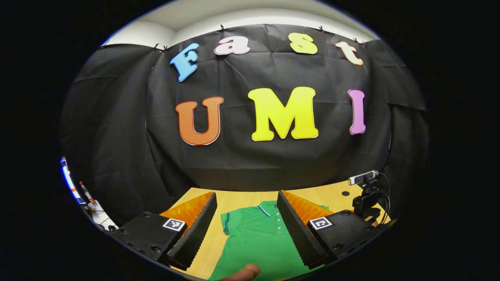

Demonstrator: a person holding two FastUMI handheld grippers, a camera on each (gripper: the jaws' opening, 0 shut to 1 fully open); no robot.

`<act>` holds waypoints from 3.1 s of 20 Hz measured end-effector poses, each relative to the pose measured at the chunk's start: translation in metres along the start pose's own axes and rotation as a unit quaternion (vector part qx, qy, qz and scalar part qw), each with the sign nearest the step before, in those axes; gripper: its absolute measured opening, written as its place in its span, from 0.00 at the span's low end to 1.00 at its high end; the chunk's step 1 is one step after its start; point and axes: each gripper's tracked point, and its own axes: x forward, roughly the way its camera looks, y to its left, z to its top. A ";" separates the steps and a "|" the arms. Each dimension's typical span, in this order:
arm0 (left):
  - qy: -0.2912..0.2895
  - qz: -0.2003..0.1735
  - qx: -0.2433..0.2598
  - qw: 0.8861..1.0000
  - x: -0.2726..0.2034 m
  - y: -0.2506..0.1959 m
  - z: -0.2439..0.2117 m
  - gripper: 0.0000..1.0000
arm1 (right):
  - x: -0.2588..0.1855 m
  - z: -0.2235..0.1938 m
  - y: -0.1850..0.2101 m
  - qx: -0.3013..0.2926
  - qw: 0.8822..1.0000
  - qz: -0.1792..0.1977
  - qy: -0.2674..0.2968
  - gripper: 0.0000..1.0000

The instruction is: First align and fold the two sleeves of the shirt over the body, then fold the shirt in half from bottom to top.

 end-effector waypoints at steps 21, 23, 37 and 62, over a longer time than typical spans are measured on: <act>0.098 0.050 -0.014 0.994 -0.018 0.005 -0.068 1.00 | 0.069 -0.034 -0.014 -0.031 0.995 -0.012 0.092 0.17; 0.097 0.052 -0.015 0.994 -0.019 0.007 -0.069 1.00 | 0.067 -0.032 -0.014 -0.029 0.995 -0.006 0.091 0.02; 0.095 0.071 -0.018 0.993 -0.033 0.028 -0.069 1.00 | 0.036 0.009 0.008 -0.053 0.997 0.053 0.031 0.02; 0.087 0.080 -0.029 0.993 -0.051 0.092 -0.076 1.00 | -0.031 -0.022 0.104 -0.092 0.989 0.110 0.032 0.78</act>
